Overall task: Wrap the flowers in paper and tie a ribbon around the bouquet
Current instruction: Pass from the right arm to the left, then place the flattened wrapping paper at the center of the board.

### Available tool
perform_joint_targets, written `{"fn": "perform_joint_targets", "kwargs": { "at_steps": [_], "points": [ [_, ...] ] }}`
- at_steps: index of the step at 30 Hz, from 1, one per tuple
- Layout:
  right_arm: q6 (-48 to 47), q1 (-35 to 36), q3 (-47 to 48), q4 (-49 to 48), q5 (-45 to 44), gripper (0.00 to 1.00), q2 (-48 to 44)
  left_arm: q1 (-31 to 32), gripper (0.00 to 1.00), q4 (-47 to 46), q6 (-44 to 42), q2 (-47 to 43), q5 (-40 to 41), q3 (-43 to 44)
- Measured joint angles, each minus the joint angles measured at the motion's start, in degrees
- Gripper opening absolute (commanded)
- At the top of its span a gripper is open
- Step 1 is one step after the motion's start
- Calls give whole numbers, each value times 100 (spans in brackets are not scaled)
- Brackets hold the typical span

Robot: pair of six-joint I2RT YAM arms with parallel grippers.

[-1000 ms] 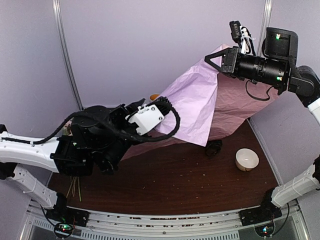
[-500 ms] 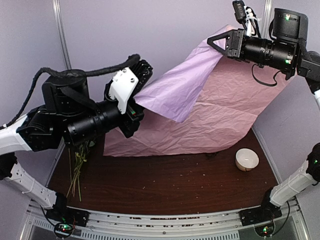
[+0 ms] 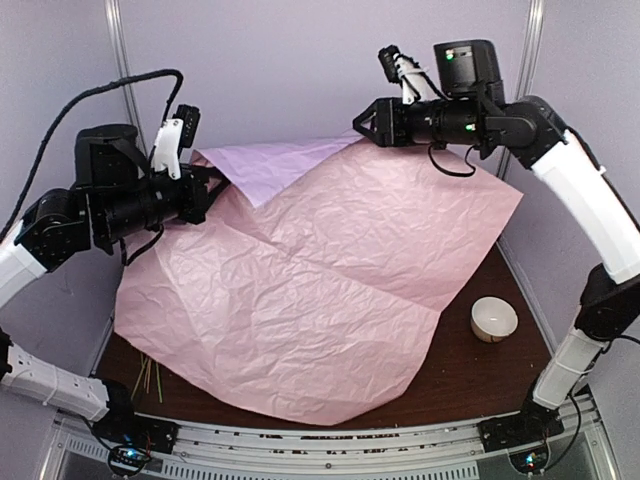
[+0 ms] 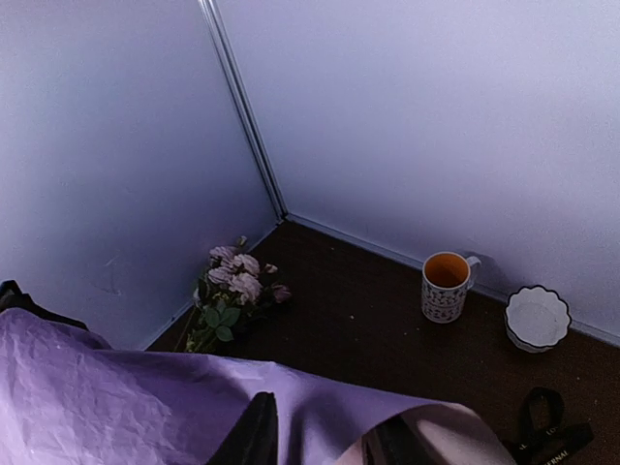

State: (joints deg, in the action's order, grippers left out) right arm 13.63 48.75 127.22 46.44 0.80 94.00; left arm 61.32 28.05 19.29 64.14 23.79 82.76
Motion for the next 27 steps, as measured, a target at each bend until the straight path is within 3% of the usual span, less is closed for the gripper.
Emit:
{"fn": "perform_joint_targets", "kwargs": {
  "at_steps": [4,8,14,27],
  "points": [
    [79,-393,-470,-59,61,48,533,-1198,0,435,671,-57,-640,-767],
    [144,-726,-1753,-249,227,52,702,-1976,0,1108,614,463,-1252,-1023],
    [219,-1174,-3460,-723,417,54,693,-2337,0,1495,-44,1775,-1443,-542],
    [160,-1338,-5702,-1412,415,54,313,-2988,0,1545,-1215,4697,-1797,774]
  ]
}}
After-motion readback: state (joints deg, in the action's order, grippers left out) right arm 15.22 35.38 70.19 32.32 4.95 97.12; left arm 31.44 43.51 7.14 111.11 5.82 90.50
